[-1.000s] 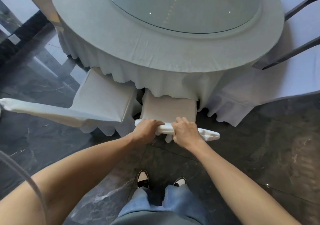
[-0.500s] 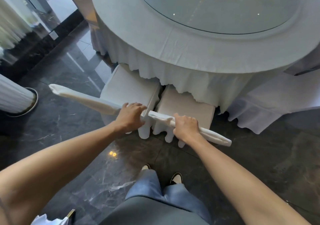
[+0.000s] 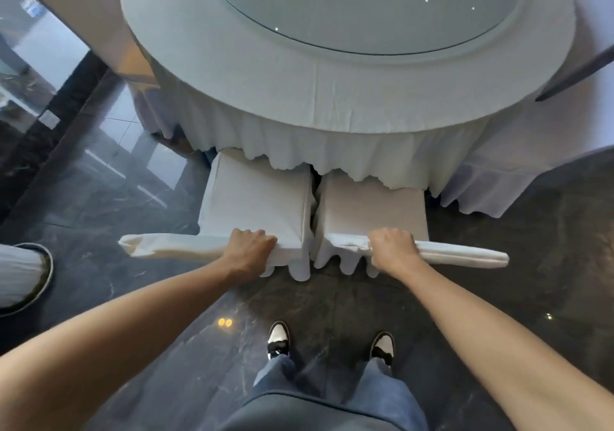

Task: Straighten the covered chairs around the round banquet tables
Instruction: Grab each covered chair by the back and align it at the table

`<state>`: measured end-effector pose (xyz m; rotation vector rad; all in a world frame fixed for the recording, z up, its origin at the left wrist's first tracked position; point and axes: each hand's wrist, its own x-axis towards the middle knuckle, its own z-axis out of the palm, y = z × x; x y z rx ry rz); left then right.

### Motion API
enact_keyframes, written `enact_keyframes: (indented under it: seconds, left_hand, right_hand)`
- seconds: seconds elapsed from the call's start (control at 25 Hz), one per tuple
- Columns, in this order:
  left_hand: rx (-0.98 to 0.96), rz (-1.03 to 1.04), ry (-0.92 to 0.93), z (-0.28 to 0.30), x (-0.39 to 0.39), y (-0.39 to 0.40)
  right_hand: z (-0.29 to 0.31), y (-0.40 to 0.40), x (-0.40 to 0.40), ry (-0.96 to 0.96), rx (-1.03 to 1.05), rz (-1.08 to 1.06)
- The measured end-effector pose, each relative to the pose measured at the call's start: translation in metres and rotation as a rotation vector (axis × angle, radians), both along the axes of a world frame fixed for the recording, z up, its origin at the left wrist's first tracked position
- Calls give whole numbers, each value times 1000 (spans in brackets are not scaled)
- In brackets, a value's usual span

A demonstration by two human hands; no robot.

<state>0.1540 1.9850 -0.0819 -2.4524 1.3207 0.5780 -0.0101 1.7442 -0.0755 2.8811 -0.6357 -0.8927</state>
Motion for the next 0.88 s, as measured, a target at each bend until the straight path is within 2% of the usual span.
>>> enact_keyframes:
  seconds: [0.12,0.4,0.88]
  left_hand:
    - [-29,-94,-14,0,8,4]
    - [-32,-175,-23,5,33,-11]
    - [-75,-200,-116,-5,52,17]
  right_hand:
    - [1,1,0,7,-21,46]
    - [0,29,9,-34,19,116]
    - [1,19,-7,-46,55,126]
